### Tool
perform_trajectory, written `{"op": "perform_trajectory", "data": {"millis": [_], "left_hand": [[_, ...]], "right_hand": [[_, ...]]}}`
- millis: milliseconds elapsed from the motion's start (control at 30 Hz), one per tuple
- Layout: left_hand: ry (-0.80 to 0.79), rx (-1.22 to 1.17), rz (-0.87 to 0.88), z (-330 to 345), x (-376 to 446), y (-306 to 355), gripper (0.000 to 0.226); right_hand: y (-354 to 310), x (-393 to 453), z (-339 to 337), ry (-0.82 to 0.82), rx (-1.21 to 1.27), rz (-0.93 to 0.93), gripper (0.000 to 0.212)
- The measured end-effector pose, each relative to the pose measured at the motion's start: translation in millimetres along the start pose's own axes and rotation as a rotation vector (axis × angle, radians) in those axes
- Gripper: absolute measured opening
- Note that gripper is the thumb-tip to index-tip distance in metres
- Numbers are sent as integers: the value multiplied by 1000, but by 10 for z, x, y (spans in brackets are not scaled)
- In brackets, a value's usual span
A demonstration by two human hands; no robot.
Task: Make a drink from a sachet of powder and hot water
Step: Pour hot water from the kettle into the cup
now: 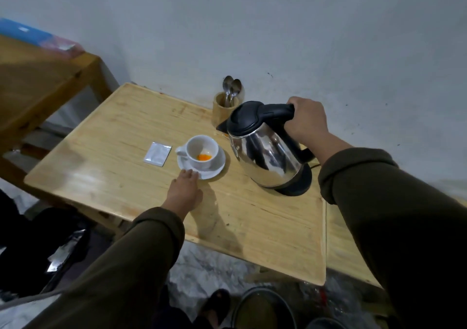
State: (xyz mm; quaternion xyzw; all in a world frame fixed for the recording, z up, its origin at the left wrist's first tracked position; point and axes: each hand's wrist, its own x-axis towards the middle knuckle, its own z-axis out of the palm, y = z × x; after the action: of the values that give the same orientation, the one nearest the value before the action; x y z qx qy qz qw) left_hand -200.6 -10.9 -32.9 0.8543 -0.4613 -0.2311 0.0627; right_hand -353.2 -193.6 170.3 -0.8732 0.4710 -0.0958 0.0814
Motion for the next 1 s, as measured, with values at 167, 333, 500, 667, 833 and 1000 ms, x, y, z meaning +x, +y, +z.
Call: {"op": "perform_trajectory", "data": {"millis": [167,333,500,667,833,1000], "left_hand": [[-3,-31,-17,-12,7,31,54],[-18,-72,-28,-30,8,17,58],[78,-246,-94,-76,-31,41,53],[168,-456,-163,-131,-25,39,58],[227,-666,-221,-165,52,-34,86],[204,-638,-213,-224,140,-71,95]], "right_hand": [[-165,15,23,-60,-107,-76,17],[-286,33,32,-103,-177,-98,16],[-360,46,36,-125,-213,-82,13],[-391,48,45,-145,-240,-67,18],[-410,51,62,-151,-255,-69,24],[-443,72,77,-163,-292,-66,24]]}}
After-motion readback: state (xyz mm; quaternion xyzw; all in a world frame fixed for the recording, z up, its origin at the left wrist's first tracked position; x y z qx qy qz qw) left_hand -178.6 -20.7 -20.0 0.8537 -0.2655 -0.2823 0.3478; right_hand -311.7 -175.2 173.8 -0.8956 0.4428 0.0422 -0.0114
